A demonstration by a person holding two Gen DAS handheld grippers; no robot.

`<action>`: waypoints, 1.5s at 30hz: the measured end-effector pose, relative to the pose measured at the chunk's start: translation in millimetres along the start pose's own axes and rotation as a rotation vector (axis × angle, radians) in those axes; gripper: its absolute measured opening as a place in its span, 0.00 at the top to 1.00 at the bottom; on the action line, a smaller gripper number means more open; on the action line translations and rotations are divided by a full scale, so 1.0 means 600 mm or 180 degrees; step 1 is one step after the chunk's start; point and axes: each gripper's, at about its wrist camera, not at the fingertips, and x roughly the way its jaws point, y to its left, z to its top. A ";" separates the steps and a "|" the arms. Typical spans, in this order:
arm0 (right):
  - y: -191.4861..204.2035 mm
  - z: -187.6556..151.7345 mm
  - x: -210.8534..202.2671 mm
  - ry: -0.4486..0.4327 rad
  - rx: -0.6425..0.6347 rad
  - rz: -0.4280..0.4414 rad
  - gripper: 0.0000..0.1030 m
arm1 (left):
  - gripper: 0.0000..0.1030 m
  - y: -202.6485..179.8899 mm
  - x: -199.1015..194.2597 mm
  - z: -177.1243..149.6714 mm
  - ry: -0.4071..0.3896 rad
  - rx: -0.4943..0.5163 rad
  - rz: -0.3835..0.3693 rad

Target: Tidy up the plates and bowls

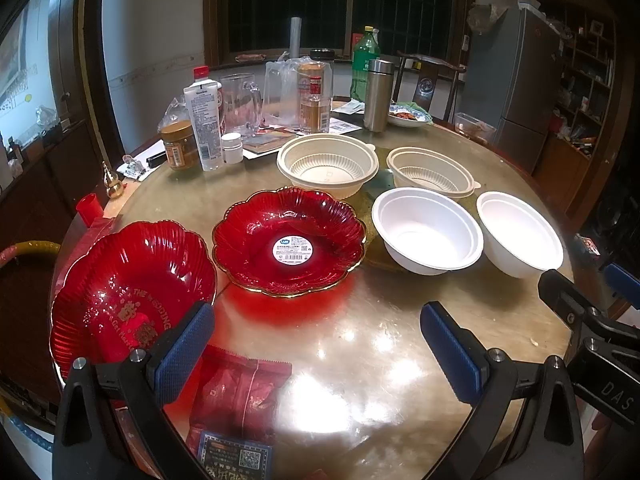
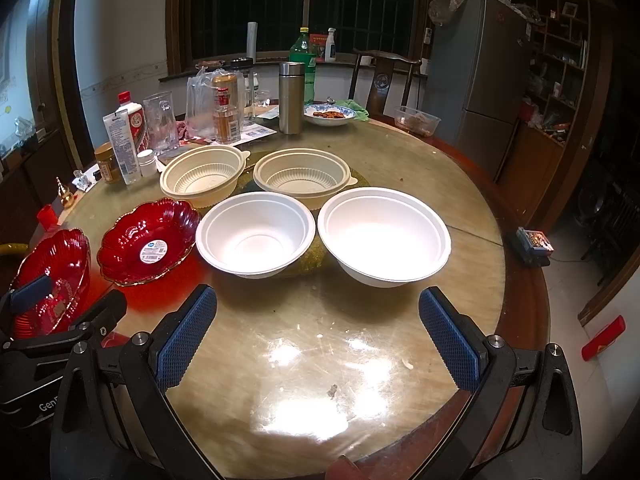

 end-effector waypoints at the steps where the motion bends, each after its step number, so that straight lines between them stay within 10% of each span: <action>1: 0.000 0.000 0.000 0.0001 -0.0001 -0.0001 0.00 | 0.00 0.000 0.000 0.000 0.0000 0.0002 0.0000; 26: -0.001 -0.001 -0.005 0.0011 0.0030 0.0061 0.00 | 0.00 0.005 -0.001 -0.002 0.0034 -0.0019 -0.0031; 31: -0.005 -0.007 -0.008 0.0071 0.0253 0.0651 0.00 | 0.00 0.064 -0.049 -0.013 -0.0128 -0.0151 -0.0219; 45: 0.162 -0.021 0.097 0.1143 0.0728 0.2559 0.01 | 0.01 0.411 -0.072 -0.083 -0.0079 -0.1655 0.0545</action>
